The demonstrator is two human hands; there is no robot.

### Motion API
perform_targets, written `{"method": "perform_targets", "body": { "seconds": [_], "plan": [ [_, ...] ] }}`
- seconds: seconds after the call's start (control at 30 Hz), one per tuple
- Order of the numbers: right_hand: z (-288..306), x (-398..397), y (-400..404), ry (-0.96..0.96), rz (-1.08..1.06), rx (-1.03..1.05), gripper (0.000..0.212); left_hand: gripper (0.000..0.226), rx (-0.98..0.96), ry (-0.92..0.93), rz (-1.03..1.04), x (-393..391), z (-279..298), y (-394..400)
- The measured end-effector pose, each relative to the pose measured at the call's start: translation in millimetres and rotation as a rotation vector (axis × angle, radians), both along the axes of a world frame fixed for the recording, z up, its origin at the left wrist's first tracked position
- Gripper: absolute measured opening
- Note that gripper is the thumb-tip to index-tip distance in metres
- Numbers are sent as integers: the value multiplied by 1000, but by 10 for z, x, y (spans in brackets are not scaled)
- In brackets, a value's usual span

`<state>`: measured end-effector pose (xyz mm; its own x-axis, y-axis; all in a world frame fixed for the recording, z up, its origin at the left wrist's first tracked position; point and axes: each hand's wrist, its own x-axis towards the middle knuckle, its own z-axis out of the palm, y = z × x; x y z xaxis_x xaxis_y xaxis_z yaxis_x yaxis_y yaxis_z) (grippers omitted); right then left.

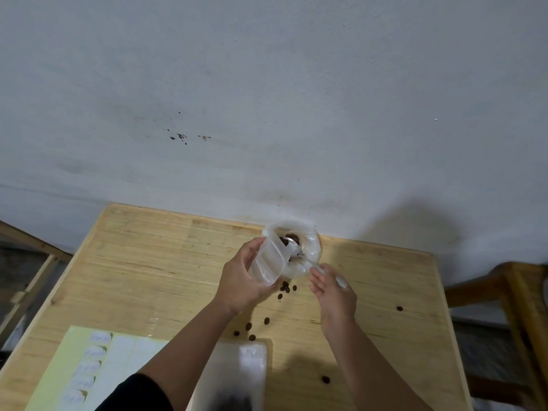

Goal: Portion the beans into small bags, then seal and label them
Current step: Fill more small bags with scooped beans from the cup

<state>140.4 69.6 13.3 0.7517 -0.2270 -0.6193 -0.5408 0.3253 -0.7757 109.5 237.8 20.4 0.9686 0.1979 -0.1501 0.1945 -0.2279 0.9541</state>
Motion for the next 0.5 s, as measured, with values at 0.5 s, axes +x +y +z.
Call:
{"method": "perform_targets", "body": {
  "seconds": [0.5],
  "plan": [
    [740, 139, -236, -312, 14, -150, 22, 104, 41, 36, 28, 55, -76, 70]
  ]
}}
